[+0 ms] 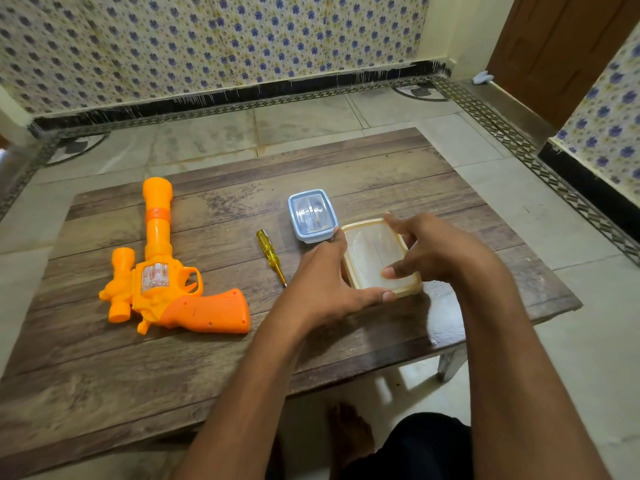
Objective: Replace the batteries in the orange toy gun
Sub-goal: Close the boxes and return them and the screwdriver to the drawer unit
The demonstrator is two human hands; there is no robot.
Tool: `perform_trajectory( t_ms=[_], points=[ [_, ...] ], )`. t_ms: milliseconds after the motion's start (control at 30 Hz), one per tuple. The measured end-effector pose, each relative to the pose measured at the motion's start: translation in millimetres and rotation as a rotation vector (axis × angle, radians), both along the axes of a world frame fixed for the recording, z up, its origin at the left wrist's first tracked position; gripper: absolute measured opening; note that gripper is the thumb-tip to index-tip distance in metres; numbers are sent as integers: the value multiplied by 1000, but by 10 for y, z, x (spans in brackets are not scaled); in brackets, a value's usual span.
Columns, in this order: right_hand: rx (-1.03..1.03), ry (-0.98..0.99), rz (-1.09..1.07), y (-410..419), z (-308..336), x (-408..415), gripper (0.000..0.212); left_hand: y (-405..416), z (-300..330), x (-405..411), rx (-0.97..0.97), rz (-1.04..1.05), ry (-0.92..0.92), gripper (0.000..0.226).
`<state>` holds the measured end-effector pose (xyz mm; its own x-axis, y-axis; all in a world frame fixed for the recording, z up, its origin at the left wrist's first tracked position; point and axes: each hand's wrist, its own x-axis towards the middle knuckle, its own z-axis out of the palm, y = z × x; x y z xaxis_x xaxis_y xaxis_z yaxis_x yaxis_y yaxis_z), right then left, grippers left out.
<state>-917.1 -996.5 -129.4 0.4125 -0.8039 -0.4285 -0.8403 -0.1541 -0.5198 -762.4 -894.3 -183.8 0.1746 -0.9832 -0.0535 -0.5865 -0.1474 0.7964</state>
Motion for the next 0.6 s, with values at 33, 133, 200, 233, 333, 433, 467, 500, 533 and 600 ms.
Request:
perform_trajectory(
  t_ms=[33,133,200,233,333,433,467,500,533,600],
  points=[
    [5,5,-10,3,3,12,104,3,3,1,2,2,5,97],
    [37,-24,-71,14,-2,17,104,18,24,-3,18,2,1,100],
    [41,-57,-87,32,5,10,104,31,44,-15,24,-3,-3,103],
    [34,-69,-89,38,1,11,103,40,53,-20,25,-3,-3,104],
    [17,-137,-129,93,-46,-23,93,54,60,-30,29,0,-6,107],
    [29,-288,-203,147,-175,-128,54,72,60,-41,18,11,6,113],
    [29,-340,-241,159,-212,-150,40,69,63,-41,15,12,4,115],
    [23,-380,-269,162,-253,-154,28,73,67,-37,9,16,-2,114],
    [6,-401,-290,153,-284,-148,20,76,82,-33,1,24,-11,111],
    [-6,-414,-312,118,-338,-99,18,88,105,-38,-22,43,-48,105]
  ],
)
